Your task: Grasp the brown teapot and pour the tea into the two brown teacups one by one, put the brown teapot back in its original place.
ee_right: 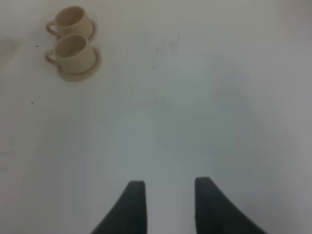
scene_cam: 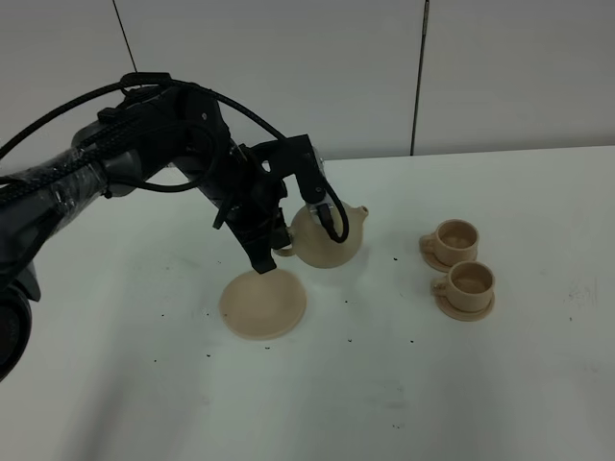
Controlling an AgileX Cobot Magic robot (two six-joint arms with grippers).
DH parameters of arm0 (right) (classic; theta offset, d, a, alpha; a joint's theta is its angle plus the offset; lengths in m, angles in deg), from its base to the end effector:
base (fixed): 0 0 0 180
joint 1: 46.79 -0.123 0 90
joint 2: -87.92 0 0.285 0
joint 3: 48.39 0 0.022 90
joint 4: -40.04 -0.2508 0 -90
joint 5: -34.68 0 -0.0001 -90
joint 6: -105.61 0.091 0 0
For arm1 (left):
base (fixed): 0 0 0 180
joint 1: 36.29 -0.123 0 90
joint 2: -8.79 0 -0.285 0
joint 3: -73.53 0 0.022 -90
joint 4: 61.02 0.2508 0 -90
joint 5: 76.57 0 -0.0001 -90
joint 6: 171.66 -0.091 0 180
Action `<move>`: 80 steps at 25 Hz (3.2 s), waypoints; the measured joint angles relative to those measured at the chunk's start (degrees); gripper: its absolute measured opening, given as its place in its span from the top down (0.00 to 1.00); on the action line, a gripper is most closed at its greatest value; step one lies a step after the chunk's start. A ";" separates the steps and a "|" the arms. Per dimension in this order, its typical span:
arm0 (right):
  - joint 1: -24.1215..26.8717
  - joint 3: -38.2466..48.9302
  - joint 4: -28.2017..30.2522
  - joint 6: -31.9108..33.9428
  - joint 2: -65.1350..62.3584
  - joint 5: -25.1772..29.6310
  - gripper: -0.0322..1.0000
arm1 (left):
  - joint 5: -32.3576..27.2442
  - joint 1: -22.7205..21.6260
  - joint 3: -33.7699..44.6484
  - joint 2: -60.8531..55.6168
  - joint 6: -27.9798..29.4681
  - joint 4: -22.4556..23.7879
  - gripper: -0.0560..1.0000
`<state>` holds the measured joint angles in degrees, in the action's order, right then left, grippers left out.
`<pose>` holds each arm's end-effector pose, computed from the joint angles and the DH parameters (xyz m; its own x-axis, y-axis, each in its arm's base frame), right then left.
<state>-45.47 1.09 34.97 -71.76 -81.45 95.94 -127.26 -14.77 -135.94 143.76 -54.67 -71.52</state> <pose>0.0040 0.0070 0.2724 -0.5208 0.1002 -0.8478 0.0028 0.9933 0.1156 0.4474 -0.1902 0.1966 -0.1233 0.9341 -0.3351 0.9369 0.2208 0.2709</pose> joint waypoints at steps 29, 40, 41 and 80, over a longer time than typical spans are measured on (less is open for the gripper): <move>0.00 0.00 -0.11 0.00 0.00 0.00 0.74 | -0.12 5.72 -21.57 14.13 3.31 3.85 0.79; 0.00 0.00 -0.18 0.00 0.00 0.00 0.74 | 2.98 6.03 -21.57 15.42 1.44 4.10 0.79; 0.00 0.00 -0.18 0.00 0.00 0.00 0.74 | 3.06 6.14 -21.57 15.42 1.13 4.27 0.79; 0.00 0.00 -0.18 0.00 0.00 0.00 0.74 | -0.44 7.38 -23.31 13.52 0.20 14.28 0.79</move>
<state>-45.47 1.09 34.80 -71.76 -81.45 95.94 -127.71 -7.39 -159.25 157.28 -54.48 -57.24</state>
